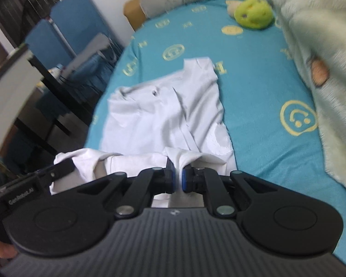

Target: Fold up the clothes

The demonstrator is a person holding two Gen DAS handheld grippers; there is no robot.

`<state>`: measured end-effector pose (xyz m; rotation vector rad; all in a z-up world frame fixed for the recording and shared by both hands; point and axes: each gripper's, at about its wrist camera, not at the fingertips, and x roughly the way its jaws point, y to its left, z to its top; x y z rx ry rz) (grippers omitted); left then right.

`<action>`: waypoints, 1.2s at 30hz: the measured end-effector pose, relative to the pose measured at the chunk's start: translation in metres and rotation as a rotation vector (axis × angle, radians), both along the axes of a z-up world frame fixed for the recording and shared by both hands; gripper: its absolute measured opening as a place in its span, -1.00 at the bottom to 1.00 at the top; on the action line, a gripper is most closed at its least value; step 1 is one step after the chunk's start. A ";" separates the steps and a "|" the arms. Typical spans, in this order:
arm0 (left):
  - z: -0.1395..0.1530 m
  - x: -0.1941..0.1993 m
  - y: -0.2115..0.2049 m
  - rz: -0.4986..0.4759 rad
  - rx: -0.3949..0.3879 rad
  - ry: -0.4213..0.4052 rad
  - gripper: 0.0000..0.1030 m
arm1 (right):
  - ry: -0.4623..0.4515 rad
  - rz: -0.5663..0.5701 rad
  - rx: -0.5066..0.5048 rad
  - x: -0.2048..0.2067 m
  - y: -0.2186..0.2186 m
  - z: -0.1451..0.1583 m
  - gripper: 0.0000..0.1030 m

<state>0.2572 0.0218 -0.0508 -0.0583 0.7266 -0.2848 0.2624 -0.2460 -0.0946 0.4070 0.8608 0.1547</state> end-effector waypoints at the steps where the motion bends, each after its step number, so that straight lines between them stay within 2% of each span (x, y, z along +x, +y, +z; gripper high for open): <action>1: -0.009 0.007 -0.001 0.004 0.004 0.012 -0.74 | 0.004 -0.004 -0.010 0.005 0.002 -0.005 -0.82; 4: -0.034 0.022 0.001 0.008 0.014 0.064 -0.72 | 0.009 0.005 -0.060 0.016 0.010 -0.016 -0.80; 8: -0.060 0.040 0.000 0.008 0.018 0.137 -0.71 | 0.059 0.025 -0.100 0.030 0.014 -0.039 -0.78; 12: -0.067 0.039 -0.007 0.002 0.050 0.118 -0.71 | 0.060 0.034 -0.120 0.032 0.018 -0.044 -0.78; 17: -0.062 0.027 -0.011 0.003 0.084 0.080 -0.67 | 0.062 0.025 -0.115 0.030 0.017 -0.041 -0.76; 24: -0.036 0.007 -0.014 0.033 0.126 0.003 -0.56 | 0.044 0.016 -0.124 0.023 0.019 -0.032 -0.74; 25: -0.031 0.003 -0.014 0.038 0.129 -0.012 -0.44 | 0.030 0.016 -0.129 0.019 0.020 -0.028 -0.74; 26: -0.025 -0.001 -0.013 0.044 0.130 -0.028 -0.22 | 0.011 0.015 -0.132 0.015 0.020 -0.023 -0.60; 27: -0.019 -0.008 -0.012 0.054 0.118 -0.047 -0.11 | -0.007 0.015 -0.136 0.011 0.021 -0.019 -0.04; 28: -0.014 -0.015 -0.011 0.059 0.106 -0.061 0.02 | -0.036 0.006 -0.135 0.006 0.020 -0.015 0.31; 29: -0.010 -0.022 -0.011 0.062 0.095 -0.076 0.08 | -0.079 -0.008 -0.129 -0.002 0.019 -0.009 0.83; 30: -0.005 -0.029 -0.011 0.059 0.091 -0.090 0.12 | -0.122 -0.022 -0.127 -0.010 0.018 -0.003 0.89; 31: 0.000 -0.038 -0.011 0.062 0.089 -0.110 0.28 | -0.148 -0.034 -0.128 -0.018 0.018 0.003 0.89; 32: 0.005 -0.046 -0.011 0.065 0.087 -0.129 0.53 | -0.166 -0.046 -0.128 -0.025 0.017 0.008 0.89; 33: 0.010 -0.055 -0.011 0.069 0.086 -0.148 0.64 | -0.184 -0.058 -0.129 -0.032 0.017 0.014 0.89; 36: 0.023 -0.079 -0.009 0.074 0.075 -0.188 0.86 | -0.224 -0.080 -0.123 -0.055 0.014 0.027 0.89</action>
